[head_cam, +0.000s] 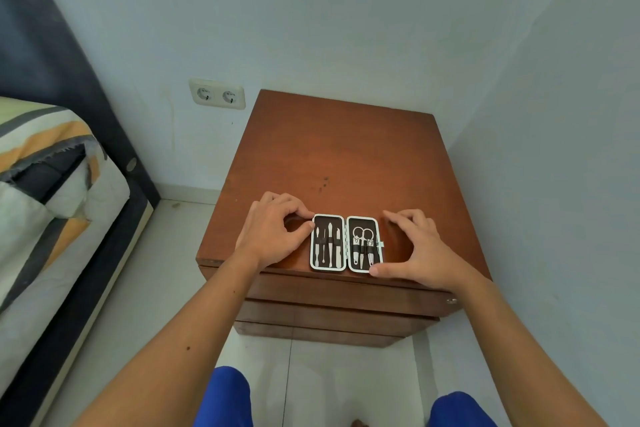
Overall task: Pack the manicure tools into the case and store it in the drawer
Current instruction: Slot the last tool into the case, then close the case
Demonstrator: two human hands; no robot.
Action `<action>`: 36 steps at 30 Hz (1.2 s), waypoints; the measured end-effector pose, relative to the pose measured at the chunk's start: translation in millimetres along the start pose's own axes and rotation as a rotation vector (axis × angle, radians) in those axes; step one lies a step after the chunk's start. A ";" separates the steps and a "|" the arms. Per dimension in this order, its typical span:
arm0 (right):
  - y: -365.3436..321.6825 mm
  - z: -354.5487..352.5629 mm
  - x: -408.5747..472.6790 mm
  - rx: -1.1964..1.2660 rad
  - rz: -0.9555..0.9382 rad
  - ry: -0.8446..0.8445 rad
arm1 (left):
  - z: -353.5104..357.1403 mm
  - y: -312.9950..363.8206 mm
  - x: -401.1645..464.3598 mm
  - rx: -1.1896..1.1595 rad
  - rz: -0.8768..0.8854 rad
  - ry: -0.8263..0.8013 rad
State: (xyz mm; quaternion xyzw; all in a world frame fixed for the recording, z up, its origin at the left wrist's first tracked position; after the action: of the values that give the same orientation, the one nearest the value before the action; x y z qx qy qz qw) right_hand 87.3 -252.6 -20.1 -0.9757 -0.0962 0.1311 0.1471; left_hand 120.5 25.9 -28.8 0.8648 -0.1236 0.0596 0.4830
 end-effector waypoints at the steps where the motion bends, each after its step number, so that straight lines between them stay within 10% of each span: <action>1: 1.4 2.3 -0.7 -0.026 -0.011 -0.036 | -0.2 0.0 -0.3 -0.003 -0.003 -0.001; 36: -59.6 47.5 -67.1 0.082 0.322 0.537 | 49.2 23.6 62.7 0.021 -0.090 -0.276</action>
State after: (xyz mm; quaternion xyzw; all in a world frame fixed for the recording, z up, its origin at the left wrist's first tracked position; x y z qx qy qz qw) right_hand 1.4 -199.4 -30.0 -0.9713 0.1073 -0.1060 0.1837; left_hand 173.6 -37.5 -21.3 0.8744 -0.1495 -0.0804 0.4545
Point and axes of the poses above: each hand's wrist, its own x-axis towards the middle knuckle, its own z-axis out of the palm, y = z × x, the point moved 8 cm from there along x, towards the middle knuckle, and after that the axes turned 15 degrees about -x, right-handed, at the moved point
